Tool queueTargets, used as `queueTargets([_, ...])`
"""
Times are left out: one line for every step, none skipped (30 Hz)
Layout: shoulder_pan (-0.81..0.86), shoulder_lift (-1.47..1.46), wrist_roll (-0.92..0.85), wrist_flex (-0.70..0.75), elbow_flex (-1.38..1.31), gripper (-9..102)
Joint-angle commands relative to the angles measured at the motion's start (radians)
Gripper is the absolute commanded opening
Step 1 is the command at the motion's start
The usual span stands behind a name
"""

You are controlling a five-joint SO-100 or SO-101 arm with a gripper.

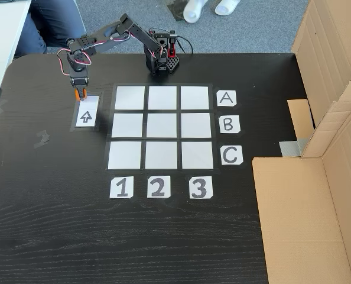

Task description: Pick up the round, orange token and place it in the grid on square A1.

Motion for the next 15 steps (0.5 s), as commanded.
queueTargets([0.012, 0.166, 0.008, 0.008, 0.035, 5])
queueTargets([0.012, 0.209, 0.008, 0.008, 0.057, 5])
queueTargets([0.012, 0.255, 0.008, 0.008, 0.086, 5])
queueTargets([0.012, 0.302, 0.008, 0.008, 0.114, 5])
queueTargets([0.014, 0.351, 0.008, 0.009, 0.143, 5])
queueTargets([0.015, 0.402, 0.008, 0.009, 0.172, 5])
queueTargets([0.017, 0.456, 0.008, 0.009, 0.201, 6])
queueTargets([0.020, 0.505, 0.008, 0.009, 0.230, 6])
queueTargets([0.021, 0.554, 0.008, 0.009, 0.258, 6])
queueTargets([0.023, 0.600, 0.008, 0.009, 0.281, 6])
queueTargets([0.026, 0.644, 0.008, 0.011, 0.305, 6])
queueTargets([0.029, 0.687, 0.008, 0.011, 0.327, 7])
queueTargets([0.032, 0.732, 0.006, 0.011, 0.351, 7])
queueTargets([0.035, 0.773, 0.005, 0.011, 0.374, 7])
queueTargets([0.038, 0.811, 0.005, 0.011, 0.393, 7])
